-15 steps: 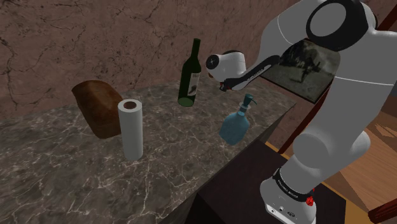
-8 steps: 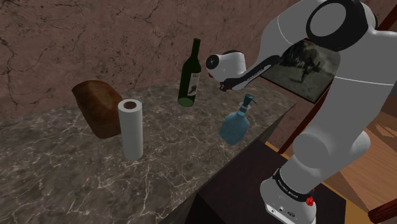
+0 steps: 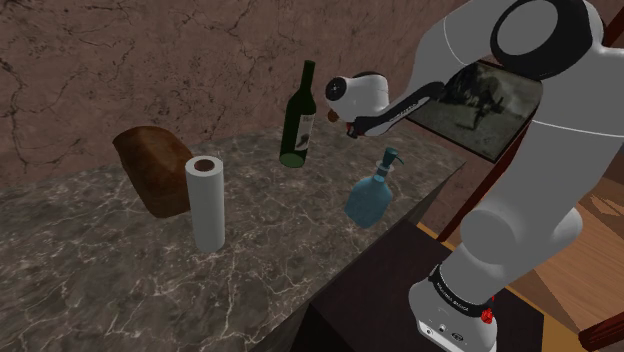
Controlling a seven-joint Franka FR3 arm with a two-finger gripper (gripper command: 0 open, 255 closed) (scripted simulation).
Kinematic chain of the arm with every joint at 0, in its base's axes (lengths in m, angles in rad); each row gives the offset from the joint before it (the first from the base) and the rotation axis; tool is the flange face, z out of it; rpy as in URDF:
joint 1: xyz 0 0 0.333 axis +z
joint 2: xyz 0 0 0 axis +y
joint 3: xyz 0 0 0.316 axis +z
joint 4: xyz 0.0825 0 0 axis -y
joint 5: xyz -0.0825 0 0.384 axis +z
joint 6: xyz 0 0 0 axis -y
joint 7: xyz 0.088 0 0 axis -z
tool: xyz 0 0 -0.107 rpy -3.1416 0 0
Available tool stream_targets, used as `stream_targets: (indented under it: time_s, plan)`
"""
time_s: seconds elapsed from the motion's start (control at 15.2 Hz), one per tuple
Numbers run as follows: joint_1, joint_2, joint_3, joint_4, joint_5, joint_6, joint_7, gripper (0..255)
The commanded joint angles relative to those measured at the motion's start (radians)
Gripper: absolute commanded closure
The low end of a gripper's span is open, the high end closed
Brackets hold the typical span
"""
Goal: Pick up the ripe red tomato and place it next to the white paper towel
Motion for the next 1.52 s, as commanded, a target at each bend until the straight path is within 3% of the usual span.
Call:
stream_targets:
  time_s: [0.0,1.45]
  plan:
    - [-0.003,-0.025,0.002,-0.004,0.018,-0.001,-0.026,255]
    - [-0.012,-0.201,0.019,0.043,0.193,-0.055,-0.284,255]
